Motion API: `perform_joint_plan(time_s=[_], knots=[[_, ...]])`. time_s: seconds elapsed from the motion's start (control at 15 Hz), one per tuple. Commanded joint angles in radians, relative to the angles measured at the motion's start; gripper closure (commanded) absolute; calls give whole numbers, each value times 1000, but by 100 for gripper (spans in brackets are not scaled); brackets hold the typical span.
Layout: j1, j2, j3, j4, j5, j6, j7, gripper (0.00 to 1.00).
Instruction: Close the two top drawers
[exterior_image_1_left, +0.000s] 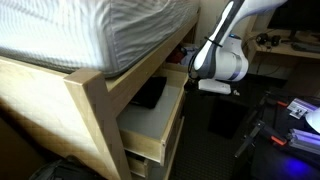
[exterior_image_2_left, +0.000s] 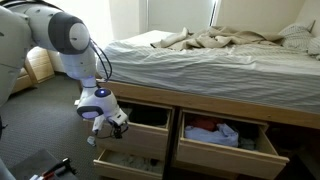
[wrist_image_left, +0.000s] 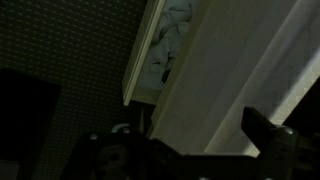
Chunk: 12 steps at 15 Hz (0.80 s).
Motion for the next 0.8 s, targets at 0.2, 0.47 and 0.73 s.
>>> perform_joint_plan(time_s=[0.2,0.47,0.73], knots=[[-7,-29,5,-30,43,52,37,0],[-35,-48,-6,-15,-3,63,52,0],[-195,-20,-67,125,-141,-131,18,0]])
